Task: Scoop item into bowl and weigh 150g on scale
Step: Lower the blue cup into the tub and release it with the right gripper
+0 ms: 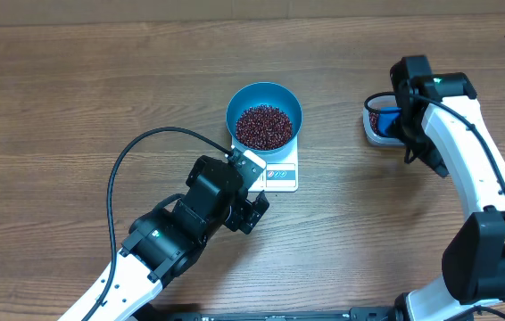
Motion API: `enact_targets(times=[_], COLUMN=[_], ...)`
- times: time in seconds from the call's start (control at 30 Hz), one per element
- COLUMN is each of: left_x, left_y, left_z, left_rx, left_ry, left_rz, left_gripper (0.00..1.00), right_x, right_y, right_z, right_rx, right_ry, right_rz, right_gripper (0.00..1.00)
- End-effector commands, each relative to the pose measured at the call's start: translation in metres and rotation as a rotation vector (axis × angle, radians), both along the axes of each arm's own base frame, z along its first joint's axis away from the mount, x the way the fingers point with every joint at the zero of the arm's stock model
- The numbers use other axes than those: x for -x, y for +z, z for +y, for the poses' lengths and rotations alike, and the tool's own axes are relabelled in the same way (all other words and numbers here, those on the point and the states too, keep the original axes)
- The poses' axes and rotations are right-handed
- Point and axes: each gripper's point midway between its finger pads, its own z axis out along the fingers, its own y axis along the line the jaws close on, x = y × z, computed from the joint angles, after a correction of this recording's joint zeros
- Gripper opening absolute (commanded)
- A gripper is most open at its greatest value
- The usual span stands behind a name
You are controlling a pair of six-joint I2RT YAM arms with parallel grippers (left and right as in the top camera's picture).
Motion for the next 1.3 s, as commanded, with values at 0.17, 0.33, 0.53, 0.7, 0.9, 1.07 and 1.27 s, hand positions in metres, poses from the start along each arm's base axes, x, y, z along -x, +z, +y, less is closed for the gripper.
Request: enact_targets(times=[0.17,0.33,0.53,0.7,0.9,1.07,1.27], left_x=[-0.001,-0.001,-0.001,-0.001,-0.001,-0.001,-0.001], left_y=[-0.003,-0.003,-0.003,-0.003,-0.003,-0.003,-0.003], left_z=[0.002,0.002,0.002,0.002,0.002,0.002,0.002], left_rx=[-0.003,-0.003,-0.003,-0.003,-0.003,-0.003,-0.003], left_ry=[0.019,0.019,0.019,0.019,0.019,0.019,0.019], left_rz=[0.004,0.004,0.004,0.004,0.004,0.004,0.004], left_gripper=[1.0,0.99,1.0,0.99,1.0,0.99,0.99], right_x=[-0.01,-0.034,-0.041,-0.041,-0.038,-0.014,-0.011], right_y=[0.017,0.025,0.031,0.056,0.107,0.137,0.149], right_z=[0.004,0.002,0.01,0.018,0.045,0.052,0.052], right_rx=[-0.033,-0.02,-0.071,-0.095,-0.167,-0.158,-0.153], right_ry=[-0.031,-0.03,0.001,0.207,0.597,0.84,0.847], right_rz=[-0.102,-0.224,-0.265,-0.256,-0.255,-0.162,-0.171], right_gripper=[1.0,1.0,1.0,1.0,1.0,1.0,1.0])
